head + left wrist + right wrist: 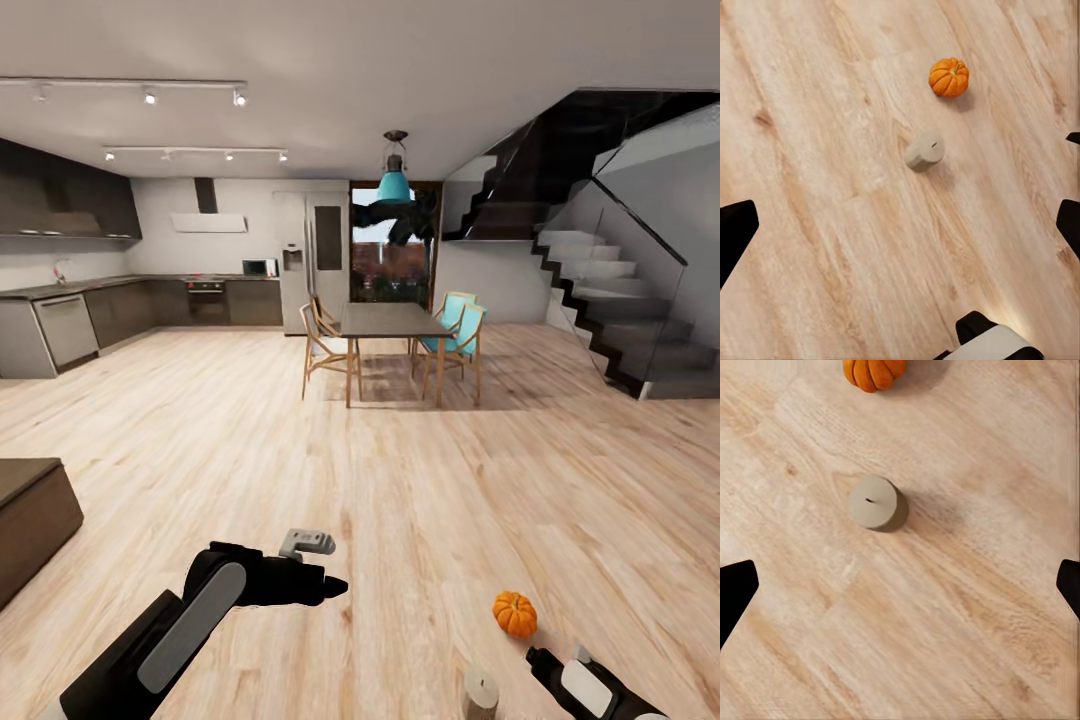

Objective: Place each of the two pumpkins and all three candles from the living room inside a cabinet in the living room (use any cabinet), then make sure every cabinet is closed, and position the cauldron so it is next to a table in the living room.

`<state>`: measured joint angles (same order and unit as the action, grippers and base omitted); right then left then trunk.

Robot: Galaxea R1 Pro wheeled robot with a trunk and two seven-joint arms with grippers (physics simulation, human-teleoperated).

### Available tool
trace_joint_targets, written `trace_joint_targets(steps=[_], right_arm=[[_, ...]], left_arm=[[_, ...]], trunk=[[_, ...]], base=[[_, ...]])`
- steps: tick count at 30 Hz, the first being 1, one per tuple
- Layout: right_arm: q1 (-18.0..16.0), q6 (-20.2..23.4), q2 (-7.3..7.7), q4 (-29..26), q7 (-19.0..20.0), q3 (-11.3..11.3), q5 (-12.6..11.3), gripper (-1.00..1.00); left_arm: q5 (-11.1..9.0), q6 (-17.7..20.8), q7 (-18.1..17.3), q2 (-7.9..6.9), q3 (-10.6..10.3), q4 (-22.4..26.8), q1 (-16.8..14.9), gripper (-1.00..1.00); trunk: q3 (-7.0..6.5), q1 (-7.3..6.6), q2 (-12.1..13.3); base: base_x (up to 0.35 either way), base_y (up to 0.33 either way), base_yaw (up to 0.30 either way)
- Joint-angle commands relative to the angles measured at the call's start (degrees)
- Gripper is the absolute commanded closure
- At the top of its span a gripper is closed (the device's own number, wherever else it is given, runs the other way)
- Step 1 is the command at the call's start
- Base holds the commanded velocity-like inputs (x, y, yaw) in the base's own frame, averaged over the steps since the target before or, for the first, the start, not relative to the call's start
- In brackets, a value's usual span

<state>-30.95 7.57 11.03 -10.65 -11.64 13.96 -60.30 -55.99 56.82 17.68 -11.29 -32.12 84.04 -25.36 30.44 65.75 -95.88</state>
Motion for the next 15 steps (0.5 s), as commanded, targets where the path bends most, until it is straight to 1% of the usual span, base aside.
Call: trace_joint_targets(steps=[1, 4, 7, 10, 12, 15], right_arm=[[-0.03, 0.26, 0.02, -0.15, -0.42, 0.51, -0.29, -1.00], [0.00, 0.25, -0.09, -0.21, -0.41, 0.61, -0.05, -1.00], [0.00, 0.32, -0.08, -0.20, -0.48, 0.66, 0.02, -1.00], [0.00, 1.01, -0.03, -0.14, -0.83, 0.64, -0.13, -1.00], [-0.03, 2.71, -0.01, -0.23, -1.52, 0.64, -0.12, -1.00], [-0.71, 7.46, -0.09, -0.77, -5.75, 0.65, 0.08, -1.00]], left_arm=[[-0.60, 0.05, 0.60, -0.05, -0.08, 0.07, -0.07, -1.00], [-0.55, 0.05, 0.60, -0.05, 0.08, 0.10, -0.06, -1.00], [-0.53, 0.05, 0.55, -0.05, 0.35, 0.44, -0.09, -1.00], [-0.52, 0.05, 0.52, -0.05, 0.50, 0.82, -0.06, -1.00], [-0.52, 0.05, 0.52, -0.05, 0.59, 0.93, -0.08, -1.00], [-0.52, 0.05, 0.54, -0.17, 1.30, 1.01, -0.11, -1.00]], trunk=[[0.07, 0.01, -0.03], [0.07, 0.01, -0.03], [0.07, 0.01, -0.03], [0.07, 0.01, -0.03], [0.07, 0.01, -0.03], [0.07, 0.01, -0.03]], base=[[0.167, 0.001, -0.294], [0.146, 0.000, -0.296], [0.046, 0.000, -0.292], [0.016, 0.000, -0.179], [0.006, 0.000, -0.070], [0.002, 0.000, -0.027]])
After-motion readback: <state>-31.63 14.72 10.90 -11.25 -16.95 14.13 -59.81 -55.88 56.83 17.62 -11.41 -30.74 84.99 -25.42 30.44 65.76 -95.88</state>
